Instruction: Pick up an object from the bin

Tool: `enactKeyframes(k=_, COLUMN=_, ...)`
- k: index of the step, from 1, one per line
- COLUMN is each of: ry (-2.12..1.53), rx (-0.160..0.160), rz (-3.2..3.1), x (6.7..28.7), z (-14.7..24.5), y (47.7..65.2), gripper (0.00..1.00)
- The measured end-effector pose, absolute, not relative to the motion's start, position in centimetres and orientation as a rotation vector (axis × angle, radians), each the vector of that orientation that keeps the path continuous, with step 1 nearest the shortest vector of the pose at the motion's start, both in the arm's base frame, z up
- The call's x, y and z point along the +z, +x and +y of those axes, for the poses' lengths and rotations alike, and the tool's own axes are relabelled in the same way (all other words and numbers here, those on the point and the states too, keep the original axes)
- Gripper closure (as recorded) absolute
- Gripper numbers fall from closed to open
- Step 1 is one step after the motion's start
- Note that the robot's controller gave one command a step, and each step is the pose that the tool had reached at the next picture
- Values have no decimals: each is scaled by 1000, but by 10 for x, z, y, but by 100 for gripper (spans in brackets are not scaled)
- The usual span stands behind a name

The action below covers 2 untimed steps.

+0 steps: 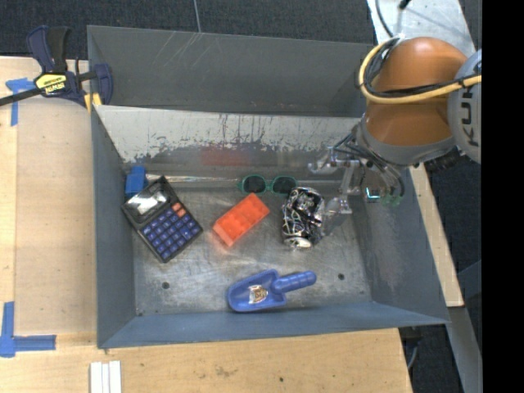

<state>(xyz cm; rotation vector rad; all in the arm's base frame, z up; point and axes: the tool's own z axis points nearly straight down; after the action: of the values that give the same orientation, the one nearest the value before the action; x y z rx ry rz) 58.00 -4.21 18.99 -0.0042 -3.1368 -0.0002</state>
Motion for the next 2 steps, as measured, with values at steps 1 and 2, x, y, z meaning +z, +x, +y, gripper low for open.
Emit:
enactKeyframes(k=1, ry=-2, rx=1, rz=-3146, x=195, z=-42, y=582, gripper=0)
enactKeyframes(k=2, ry=229, rx=2, rz=-3139, x=145, z=-54, y=590, gripper=0)
